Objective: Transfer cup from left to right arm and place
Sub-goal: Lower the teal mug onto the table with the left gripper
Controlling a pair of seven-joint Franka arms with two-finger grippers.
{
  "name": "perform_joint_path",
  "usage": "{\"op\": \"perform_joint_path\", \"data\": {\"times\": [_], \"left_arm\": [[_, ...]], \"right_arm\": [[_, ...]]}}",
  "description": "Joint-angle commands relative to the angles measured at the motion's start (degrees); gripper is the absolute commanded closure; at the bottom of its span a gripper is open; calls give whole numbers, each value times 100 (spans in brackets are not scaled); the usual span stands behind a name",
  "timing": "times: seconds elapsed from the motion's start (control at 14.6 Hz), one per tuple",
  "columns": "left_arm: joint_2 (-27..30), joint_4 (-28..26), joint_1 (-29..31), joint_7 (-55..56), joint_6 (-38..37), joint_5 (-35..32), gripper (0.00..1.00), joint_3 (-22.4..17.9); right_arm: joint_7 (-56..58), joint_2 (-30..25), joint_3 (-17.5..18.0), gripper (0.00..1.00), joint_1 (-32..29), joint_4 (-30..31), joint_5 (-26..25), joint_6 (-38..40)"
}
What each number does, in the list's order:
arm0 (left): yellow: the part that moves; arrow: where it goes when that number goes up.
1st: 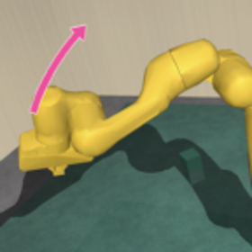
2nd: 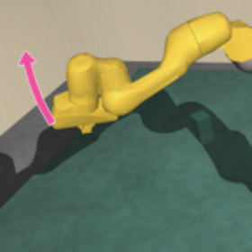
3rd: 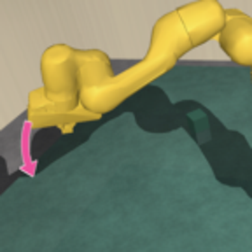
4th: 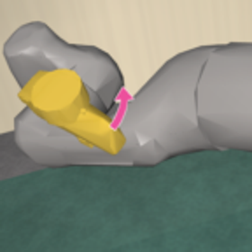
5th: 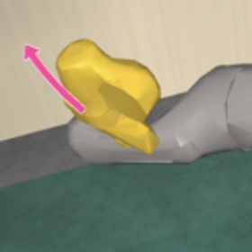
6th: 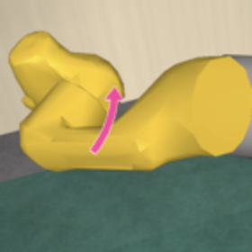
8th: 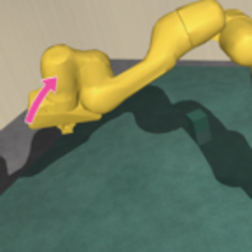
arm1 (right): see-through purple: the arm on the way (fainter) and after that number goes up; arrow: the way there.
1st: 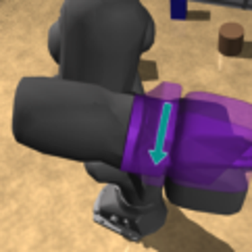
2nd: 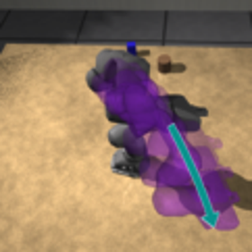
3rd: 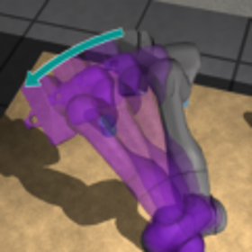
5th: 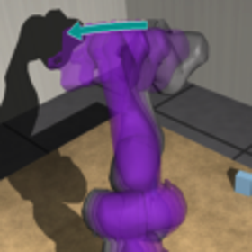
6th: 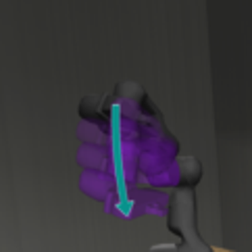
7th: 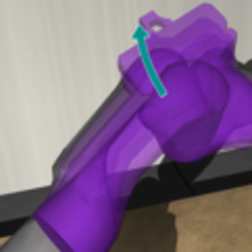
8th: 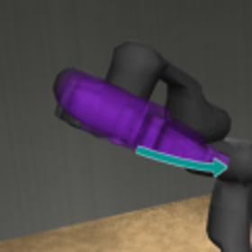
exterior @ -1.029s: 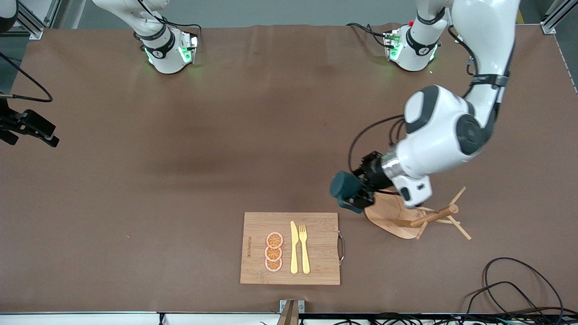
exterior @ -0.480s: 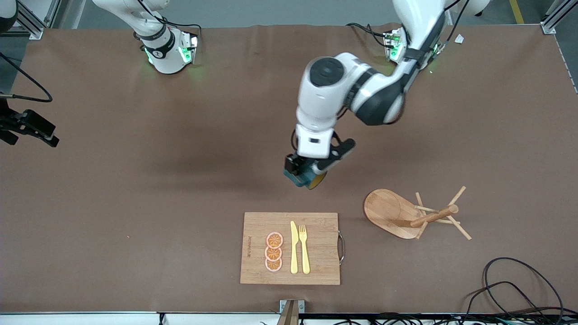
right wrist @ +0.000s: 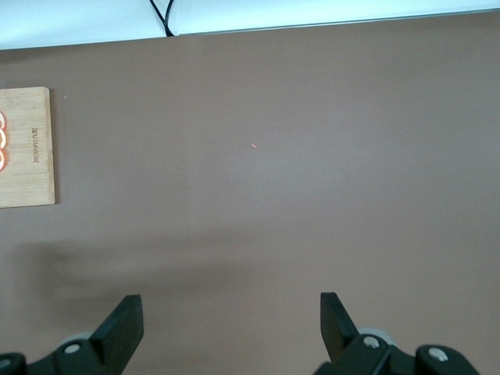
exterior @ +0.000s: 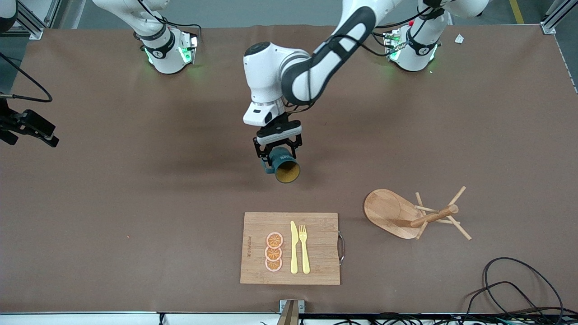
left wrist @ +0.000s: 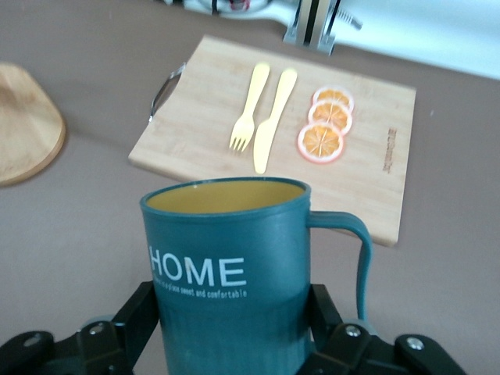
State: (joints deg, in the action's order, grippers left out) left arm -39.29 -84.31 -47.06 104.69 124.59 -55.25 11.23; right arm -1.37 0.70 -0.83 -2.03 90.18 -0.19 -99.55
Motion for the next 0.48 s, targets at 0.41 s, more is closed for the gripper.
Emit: {"op": "perform_joint_path", "data": {"times": [0.41], "left_arm": [[-1344,64,-804,3029,-1095,-3991,42,-78]], "right_arm": [[94,1,57,0,-114,9,71,-12]]}}
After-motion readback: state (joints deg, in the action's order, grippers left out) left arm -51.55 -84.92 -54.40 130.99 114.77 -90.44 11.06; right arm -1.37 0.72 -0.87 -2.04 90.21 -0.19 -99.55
